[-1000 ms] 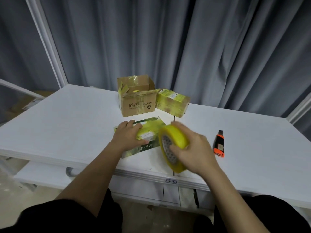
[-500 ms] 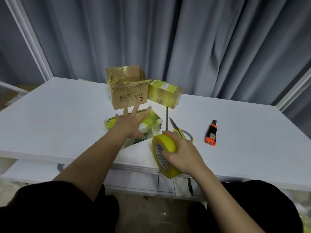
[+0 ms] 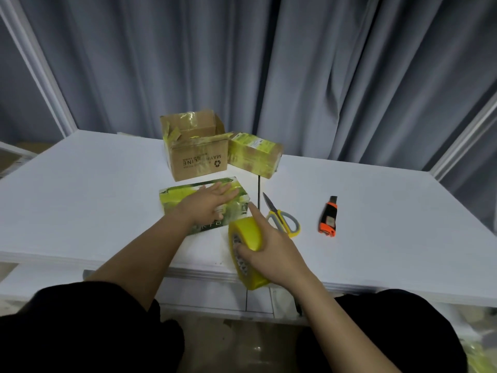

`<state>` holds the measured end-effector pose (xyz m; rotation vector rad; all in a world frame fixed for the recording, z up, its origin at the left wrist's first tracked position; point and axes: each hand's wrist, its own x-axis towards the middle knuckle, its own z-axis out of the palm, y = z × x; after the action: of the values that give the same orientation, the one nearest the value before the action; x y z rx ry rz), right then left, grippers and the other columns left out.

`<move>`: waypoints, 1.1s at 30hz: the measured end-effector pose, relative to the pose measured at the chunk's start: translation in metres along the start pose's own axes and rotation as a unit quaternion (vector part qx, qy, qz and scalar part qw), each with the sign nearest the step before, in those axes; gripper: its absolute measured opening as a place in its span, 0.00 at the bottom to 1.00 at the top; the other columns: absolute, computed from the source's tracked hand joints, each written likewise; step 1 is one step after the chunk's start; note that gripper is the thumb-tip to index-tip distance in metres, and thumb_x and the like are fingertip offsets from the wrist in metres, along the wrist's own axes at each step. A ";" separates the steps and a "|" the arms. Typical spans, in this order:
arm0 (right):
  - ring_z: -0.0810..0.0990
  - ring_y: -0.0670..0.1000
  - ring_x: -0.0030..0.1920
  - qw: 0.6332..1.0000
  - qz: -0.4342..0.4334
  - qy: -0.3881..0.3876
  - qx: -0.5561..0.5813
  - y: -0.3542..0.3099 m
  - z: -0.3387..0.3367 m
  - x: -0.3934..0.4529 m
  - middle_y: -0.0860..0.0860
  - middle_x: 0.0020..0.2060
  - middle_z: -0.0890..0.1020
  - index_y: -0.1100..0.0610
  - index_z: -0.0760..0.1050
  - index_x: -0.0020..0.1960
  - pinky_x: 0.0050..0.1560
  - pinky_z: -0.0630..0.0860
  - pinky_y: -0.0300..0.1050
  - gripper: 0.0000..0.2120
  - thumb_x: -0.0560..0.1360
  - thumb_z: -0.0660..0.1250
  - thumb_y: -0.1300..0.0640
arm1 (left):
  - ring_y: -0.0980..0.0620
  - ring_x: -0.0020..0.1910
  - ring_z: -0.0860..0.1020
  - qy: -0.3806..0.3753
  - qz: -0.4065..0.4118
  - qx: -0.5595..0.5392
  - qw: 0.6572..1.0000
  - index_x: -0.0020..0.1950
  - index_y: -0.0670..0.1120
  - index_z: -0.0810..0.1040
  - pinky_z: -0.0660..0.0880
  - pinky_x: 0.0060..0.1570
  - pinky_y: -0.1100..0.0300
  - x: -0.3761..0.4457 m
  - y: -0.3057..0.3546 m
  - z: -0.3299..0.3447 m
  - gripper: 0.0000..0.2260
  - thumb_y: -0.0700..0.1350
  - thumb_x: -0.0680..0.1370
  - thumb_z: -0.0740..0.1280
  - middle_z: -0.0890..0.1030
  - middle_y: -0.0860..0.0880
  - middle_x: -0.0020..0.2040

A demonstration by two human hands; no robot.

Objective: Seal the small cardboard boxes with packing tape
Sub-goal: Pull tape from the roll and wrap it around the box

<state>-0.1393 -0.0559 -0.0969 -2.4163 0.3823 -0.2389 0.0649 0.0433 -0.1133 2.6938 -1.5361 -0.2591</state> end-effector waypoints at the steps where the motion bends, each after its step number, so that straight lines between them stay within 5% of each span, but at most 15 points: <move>1: 0.78 0.43 0.46 0.999 0.008 0.008 0.038 -0.001 0.001 0.000 0.39 0.40 0.76 0.33 0.50 0.73 0.35 0.70 0.32 0.37 0.72 0.67 0.43 | 0.48 0.77 0.48 0.017 -0.010 0.017 1.000 0.78 0.55 0.47 0.54 0.72 0.50 -0.001 0.001 0.000 0.33 0.44 0.80 0.63 0.45 0.49 0.79; 3: 0.72 0.26 0.44 0.993 0.025 0.024 0.109 0.000 0.005 0.001 0.25 0.39 0.72 0.37 0.52 0.74 0.37 0.67 0.22 0.38 0.71 0.69 0.44 | 0.45 0.76 0.53 0.059 -0.059 0.058 0.995 0.78 0.55 0.47 0.61 0.68 0.52 -0.006 0.005 0.001 0.33 0.45 0.80 0.64 0.46 0.46 0.79; 5: 0.65 0.19 0.43 0.988 0.031 0.029 0.147 0.004 0.009 0.003 0.16 0.40 0.64 0.40 0.53 0.75 0.39 0.64 0.17 0.39 0.71 0.71 0.46 | 0.42 0.75 0.54 0.092 -0.122 0.049 0.987 0.78 0.52 0.49 0.59 0.70 0.50 -0.015 0.007 0.004 0.35 0.46 0.78 0.66 0.47 0.43 0.78; 7: 0.71 0.26 0.45 0.985 0.024 0.017 0.171 0.002 0.011 0.006 0.16 0.42 0.67 0.37 0.53 0.73 0.40 0.67 0.21 0.40 0.69 0.71 0.44 | 0.41 0.73 0.56 0.157 -0.145 -0.020 0.977 0.76 0.47 0.61 0.57 0.70 0.51 -0.029 0.008 0.002 0.28 0.47 0.77 0.67 0.55 0.40 0.76; 10: 0.76 0.40 0.48 0.979 0.028 -0.039 0.196 -0.002 0.011 0.011 0.26 0.45 0.72 0.28 0.50 0.68 0.47 0.73 0.36 0.41 0.64 0.71 0.38 | 0.46 0.57 0.73 0.265 -0.129 -0.240 0.925 0.51 0.46 0.80 0.67 0.55 0.55 -0.053 0.022 -0.001 0.11 0.51 0.80 0.62 0.79 0.46 0.54; 13: 0.77 0.37 0.52 0.973 0.000 -0.090 0.213 -0.004 0.012 0.014 0.27 0.49 0.75 0.23 0.50 0.63 0.52 0.74 0.41 0.41 0.62 0.74 0.40 | 0.55 0.38 0.79 0.137 -0.156 -0.417 0.885 0.38 0.47 0.80 0.70 0.39 0.60 -0.075 0.050 -0.009 0.25 0.63 0.79 0.53 0.83 0.52 0.38; 16: 0.74 0.37 0.60 0.958 -0.016 -0.162 0.236 0.005 0.009 0.015 0.32 0.60 0.72 0.25 0.49 0.68 0.58 0.73 0.37 0.44 0.63 0.73 0.39 | 0.57 0.38 0.81 0.056 -0.179 -0.501 0.845 0.43 0.43 0.81 0.75 0.44 0.59 -0.086 0.063 -0.003 0.25 0.64 0.77 0.58 0.83 0.51 0.38; 19: 0.78 0.47 0.53 0.958 0.035 -0.119 0.259 0.020 -0.001 0.025 0.44 0.55 0.78 0.32 0.58 0.71 0.62 0.74 0.53 0.29 0.72 0.61 0.43 | 0.52 0.43 0.83 0.032 -0.206 -0.629 0.749 0.54 0.43 0.80 0.79 0.45 0.60 -0.092 0.071 0.002 0.20 0.59 0.78 0.62 0.84 0.47 0.44; 20: 0.78 0.49 0.51 0.967 0.036 -0.055 0.247 0.025 -0.003 0.033 0.46 0.51 0.79 0.37 0.62 0.72 0.61 0.74 0.53 0.25 0.75 0.57 0.48 | 0.51 0.42 0.82 0.030 -0.213 -0.642 0.736 0.56 0.43 0.79 0.79 0.41 0.63 -0.093 0.073 0.002 0.20 0.58 0.78 0.62 0.83 0.45 0.45; 22: 0.74 0.51 0.61 0.987 -0.006 0.028 0.156 0.032 -0.006 0.053 0.49 0.60 0.76 0.45 0.64 0.74 0.65 0.66 0.44 0.22 0.81 0.53 0.57 | 0.50 0.40 0.80 0.032 -0.216 -0.649 0.728 0.57 0.42 0.78 0.79 0.36 0.64 -0.093 0.077 0.002 0.20 0.57 0.79 0.60 0.81 0.44 0.43; 24: 0.58 0.51 0.74 0.997 -0.078 0.004 0.026 0.035 -0.006 0.075 0.52 0.74 0.63 0.50 0.60 0.76 0.71 0.54 0.39 0.26 0.80 0.56 0.63 | 0.50 0.39 0.80 0.038 -0.215 -0.656 0.722 0.55 0.44 0.77 0.79 0.37 0.62 -0.094 0.080 0.002 0.18 0.57 0.80 0.57 0.81 0.44 0.44; 27: 0.43 0.51 0.77 0.973 -0.151 -0.103 -0.141 0.037 0.001 0.106 0.50 0.78 0.49 0.48 0.54 0.77 0.76 0.48 0.49 0.33 0.76 0.62 0.61 | 0.48 0.44 0.80 0.051 -0.210 -0.666 0.714 0.51 0.49 0.76 0.79 0.42 0.57 -0.096 0.082 0.005 0.15 0.56 0.81 0.55 0.79 0.42 0.48; 30: 0.50 0.53 0.76 0.944 -0.187 -0.129 -0.241 0.043 0.005 0.121 0.51 0.78 0.53 0.47 0.53 0.78 0.74 0.52 0.49 0.32 0.78 0.64 0.56 | 0.46 0.53 0.80 0.089 -0.197 -0.674 0.706 0.53 0.52 0.77 0.77 0.55 0.50 -0.098 0.074 0.009 0.14 0.57 0.82 0.55 0.80 0.46 0.55; 33: 0.67 0.59 0.64 0.919 -0.234 0.001 -0.316 0.055 0.009 0.119 0.56 0.69 0.69 0.49 0.63 0.74 0.63 0.63 0.50 0.23 0.80 0.60 0.54 | 0.50 0.54 0.79 0.158 -0.240 -0.627 0.724 0.60 0.49 0.78 0.75 0.56 0.53 -0.094 0.057 0.011 0.17 0.56 0.81 0.57 0.80 0.48 0.57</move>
<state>-0.0365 -0.1306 -0.1303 -3.1285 -0.1650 -0.3699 -0.0321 0.0954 -0.1055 1.7293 -0.2199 -0.5452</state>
